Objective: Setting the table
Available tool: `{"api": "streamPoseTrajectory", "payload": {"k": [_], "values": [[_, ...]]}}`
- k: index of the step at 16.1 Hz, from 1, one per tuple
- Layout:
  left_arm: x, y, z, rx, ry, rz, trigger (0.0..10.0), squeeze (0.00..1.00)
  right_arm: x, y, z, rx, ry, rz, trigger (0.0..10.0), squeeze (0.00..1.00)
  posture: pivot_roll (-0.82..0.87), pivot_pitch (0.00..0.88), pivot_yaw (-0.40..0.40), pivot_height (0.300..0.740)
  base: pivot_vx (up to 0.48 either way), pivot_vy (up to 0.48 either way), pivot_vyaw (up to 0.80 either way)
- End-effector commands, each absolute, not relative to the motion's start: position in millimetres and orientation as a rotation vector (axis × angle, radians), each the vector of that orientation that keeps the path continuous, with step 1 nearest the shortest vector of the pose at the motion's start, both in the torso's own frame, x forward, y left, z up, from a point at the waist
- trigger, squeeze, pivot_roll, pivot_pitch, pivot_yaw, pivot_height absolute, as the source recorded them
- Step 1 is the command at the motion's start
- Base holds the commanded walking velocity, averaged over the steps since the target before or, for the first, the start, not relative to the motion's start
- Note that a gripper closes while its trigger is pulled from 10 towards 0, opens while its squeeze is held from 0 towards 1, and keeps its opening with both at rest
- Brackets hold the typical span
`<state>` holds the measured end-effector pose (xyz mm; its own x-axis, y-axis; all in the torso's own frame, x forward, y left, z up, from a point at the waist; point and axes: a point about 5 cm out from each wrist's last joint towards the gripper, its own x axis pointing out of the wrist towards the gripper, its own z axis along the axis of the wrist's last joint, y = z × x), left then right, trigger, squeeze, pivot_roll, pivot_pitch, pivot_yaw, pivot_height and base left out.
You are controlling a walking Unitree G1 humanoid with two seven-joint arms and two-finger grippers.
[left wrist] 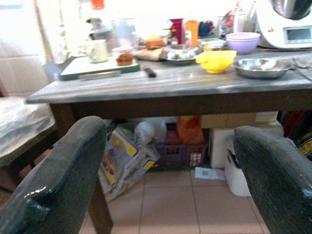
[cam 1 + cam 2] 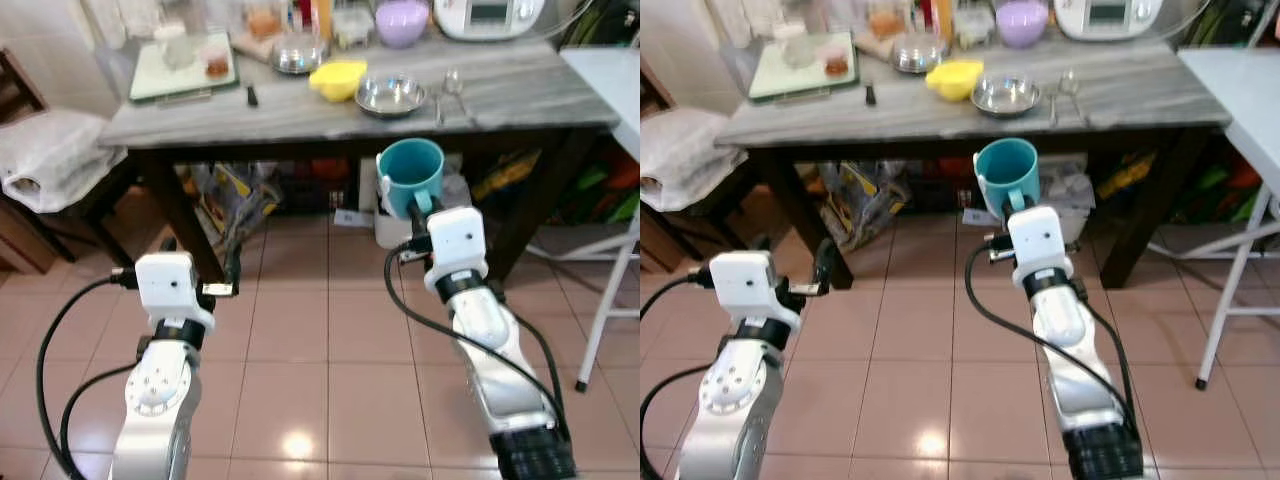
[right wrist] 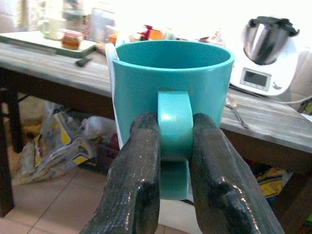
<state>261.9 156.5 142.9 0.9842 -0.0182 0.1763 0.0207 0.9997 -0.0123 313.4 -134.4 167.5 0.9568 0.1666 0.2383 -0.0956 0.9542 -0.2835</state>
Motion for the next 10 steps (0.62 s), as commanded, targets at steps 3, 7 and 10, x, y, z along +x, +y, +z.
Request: {"api": "streamPoseTrajectory", "payload": {"k": [3,7,10], "values": [[261.6,153.3,143.9,-0.019,-0.182,-0.044,10.0,0.00,313.4,-139.3,170.3,-0.246,-0.265,0.116,10.0,0.00,-0.06,0.099,0.089,0.740,0.480,0.000,-0.15],[261.2,152.7,143.5,-0.020,-0.178,-0.050,10.0,0.00,313.0,-139.7,170.0,-0.245,-0.262,0.114,10.0,0.00,-0.06,0.102,0.090,0.740,0.480,0.000,-0.57],[261.0,152.1,143.1,-0.021,-0.177,-0.052,10.0,0.00,313.6,-140.4,169.5,-0.241,-0.255,0.113,10.0,0.00,-0.06,0.102,0.091,0.740,0.480,0.000,-0.72]]}}
